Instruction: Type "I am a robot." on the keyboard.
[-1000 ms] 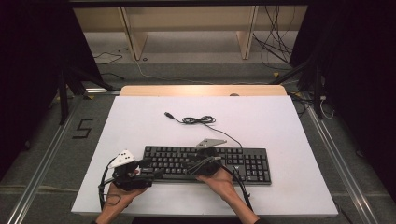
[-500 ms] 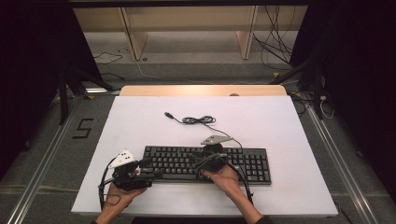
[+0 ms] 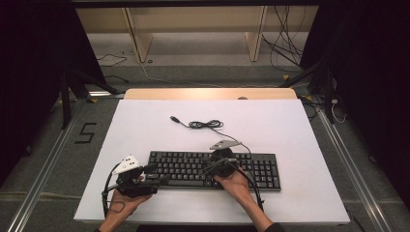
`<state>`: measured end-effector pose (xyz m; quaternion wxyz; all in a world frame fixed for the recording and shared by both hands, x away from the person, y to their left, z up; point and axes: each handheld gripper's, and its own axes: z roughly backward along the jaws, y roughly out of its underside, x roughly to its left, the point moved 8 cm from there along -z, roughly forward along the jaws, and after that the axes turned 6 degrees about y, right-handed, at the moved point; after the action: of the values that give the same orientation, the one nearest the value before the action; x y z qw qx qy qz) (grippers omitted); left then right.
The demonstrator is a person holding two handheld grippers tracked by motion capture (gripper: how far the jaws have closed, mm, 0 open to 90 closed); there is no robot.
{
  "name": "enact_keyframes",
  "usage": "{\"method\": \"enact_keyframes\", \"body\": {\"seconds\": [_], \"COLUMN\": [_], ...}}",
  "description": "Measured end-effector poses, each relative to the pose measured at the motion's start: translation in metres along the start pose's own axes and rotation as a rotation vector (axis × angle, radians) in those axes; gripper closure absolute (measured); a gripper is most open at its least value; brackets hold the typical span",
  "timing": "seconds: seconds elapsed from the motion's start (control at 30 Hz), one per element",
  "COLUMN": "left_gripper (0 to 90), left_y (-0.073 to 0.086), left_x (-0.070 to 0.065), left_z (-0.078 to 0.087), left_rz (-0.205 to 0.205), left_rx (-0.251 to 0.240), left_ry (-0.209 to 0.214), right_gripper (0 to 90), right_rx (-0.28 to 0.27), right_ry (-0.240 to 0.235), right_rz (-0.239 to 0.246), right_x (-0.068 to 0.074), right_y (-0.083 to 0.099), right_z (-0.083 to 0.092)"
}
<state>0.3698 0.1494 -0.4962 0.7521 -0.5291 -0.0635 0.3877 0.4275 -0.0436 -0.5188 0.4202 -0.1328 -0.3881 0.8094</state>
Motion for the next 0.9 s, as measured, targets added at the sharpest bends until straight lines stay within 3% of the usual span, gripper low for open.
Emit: {"method": "enact_keyframes", "body": {"seconds": [0.9], "left_gripper": [26.0], "left_y": [0.0000], "left_x": [0.0004], "left_z": [0.0003], "left_rz": [0.000], "left_rx": [0.001], "left_ry": [-0.001], "right_gripper": [90.0], "right_rx": [0.039], "right_ry": [0.010], "right_rz": [0.004], "right_x": [-0.0023], "right_y": [0.0093], "right_z": [-0.0058]}}
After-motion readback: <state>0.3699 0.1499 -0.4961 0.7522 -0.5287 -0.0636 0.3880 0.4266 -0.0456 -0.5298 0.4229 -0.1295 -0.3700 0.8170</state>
